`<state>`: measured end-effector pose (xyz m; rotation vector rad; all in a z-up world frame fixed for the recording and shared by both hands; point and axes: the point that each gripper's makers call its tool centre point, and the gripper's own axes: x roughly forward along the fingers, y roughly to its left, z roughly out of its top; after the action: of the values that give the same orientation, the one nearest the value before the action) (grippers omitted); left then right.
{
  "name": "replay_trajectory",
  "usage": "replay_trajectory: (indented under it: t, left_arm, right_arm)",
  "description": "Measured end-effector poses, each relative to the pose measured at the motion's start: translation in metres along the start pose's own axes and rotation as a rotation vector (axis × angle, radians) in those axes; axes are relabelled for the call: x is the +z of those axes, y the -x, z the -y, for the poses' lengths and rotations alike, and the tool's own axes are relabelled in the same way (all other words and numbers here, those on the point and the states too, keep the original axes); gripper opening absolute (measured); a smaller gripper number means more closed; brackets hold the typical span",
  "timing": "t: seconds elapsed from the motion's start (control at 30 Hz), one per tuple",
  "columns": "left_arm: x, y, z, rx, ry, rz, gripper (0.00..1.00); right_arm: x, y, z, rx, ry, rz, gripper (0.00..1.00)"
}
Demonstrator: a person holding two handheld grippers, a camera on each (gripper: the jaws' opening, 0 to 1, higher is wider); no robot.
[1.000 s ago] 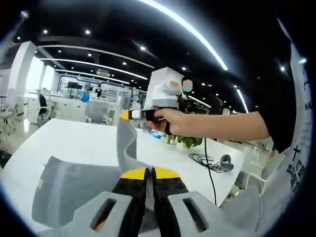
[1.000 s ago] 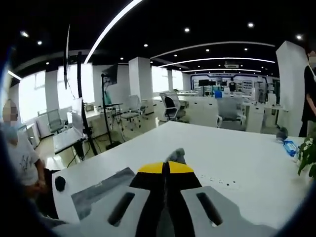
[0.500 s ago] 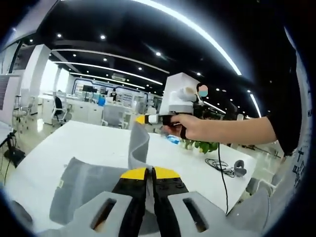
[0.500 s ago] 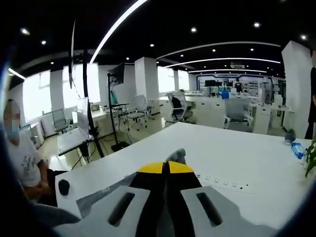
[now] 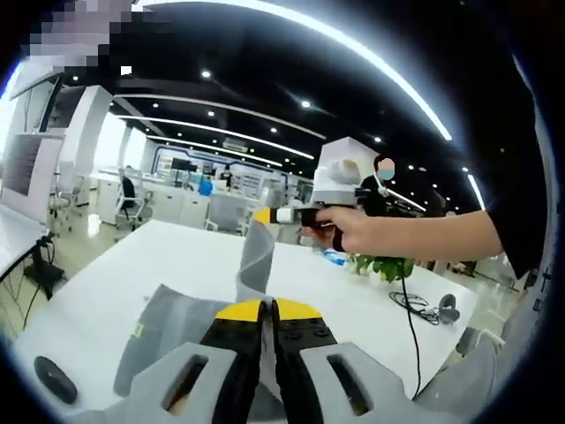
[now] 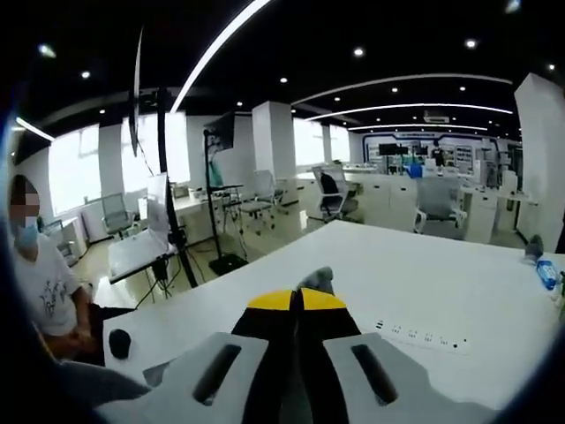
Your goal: Fold the towel on the table until its edges align and the towel forms a compact rectangular stack.
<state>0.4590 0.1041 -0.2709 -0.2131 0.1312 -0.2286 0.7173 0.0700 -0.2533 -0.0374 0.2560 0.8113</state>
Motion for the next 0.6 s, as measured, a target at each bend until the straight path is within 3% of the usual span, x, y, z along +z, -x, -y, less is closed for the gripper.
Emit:
replay_trajectory:
  t: [0.23, 0.6]
  left_arm:
    - [0.0, 0.007, -0.013, 0.055, -0.021, 0.007, 0.04]
    - [-0.009, 0.011, -0.044, 0.135, 0.019, 0.002, 0.04]
  right_arm:
    - [-0.009, -0.013, -0.015, 0.021, -0.014, -0.008, 0.0]
    - [-0.017, -0.047, -0.032, 0.043, -0.027, -0.018, 0.0]
